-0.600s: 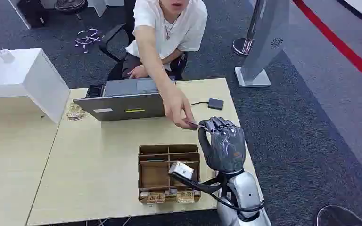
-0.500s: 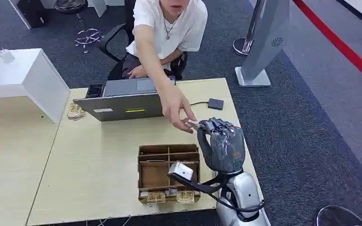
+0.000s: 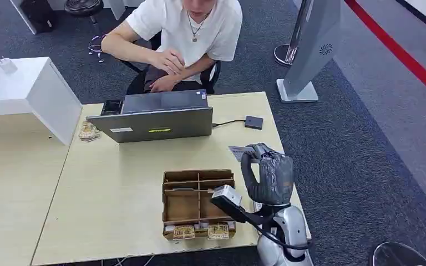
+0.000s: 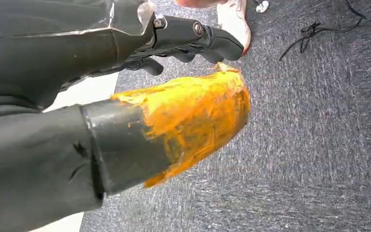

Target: Pass the card to the sensor for recognition and then transmit it.

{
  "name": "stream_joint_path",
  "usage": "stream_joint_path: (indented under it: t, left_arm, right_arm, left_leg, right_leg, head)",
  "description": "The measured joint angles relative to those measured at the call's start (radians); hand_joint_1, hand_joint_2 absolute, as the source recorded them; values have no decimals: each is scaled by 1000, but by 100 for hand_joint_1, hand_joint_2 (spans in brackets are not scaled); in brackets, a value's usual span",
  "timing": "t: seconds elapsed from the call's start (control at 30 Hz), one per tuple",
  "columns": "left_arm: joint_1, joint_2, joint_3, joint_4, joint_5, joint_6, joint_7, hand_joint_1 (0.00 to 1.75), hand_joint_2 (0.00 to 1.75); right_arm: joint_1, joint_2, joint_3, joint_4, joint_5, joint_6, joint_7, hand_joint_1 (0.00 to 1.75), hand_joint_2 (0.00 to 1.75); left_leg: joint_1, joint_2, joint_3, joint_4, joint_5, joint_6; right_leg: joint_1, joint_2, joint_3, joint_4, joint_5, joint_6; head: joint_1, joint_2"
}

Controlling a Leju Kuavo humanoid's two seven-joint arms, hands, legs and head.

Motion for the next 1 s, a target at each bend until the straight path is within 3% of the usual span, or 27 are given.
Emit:
stream_joint_path:
  t: [0.33, 0.7, 1.0]
  left_arm:
    - [0, -2, 0, 0, 2, 0, -2, 0, 0]
    - [0, -2, 0, 0, 13, 1, -8, 0, 0]
    - [0, -2, 0, 0, 18, 2, -8, 0, 0]
  right_arm:
    - [9, -7, -90, 101, -235, 0, 9, 175, 175]
    - [22, -49, -98, 146, -419, 2, 29, 175, 175]
    - [38, -71, -102, 166, -568, 72, 7, 175, 175]
  left_leg:
    - [0, 0, 0, 0, 0, 0]
    - [0, 0, 0, 0, 0, 0]
    - [0, 0, 0, 0, 0, 0]
  right_leg:
    - [0, 0, 0, 0, 0, 0]
    - [0, 0, 0, 0, 0, 0]
    - [0, 0, 0, 0, 0, 0]
  head:
    - [0, 0]
    - [0, 0]
    - [0, 0]
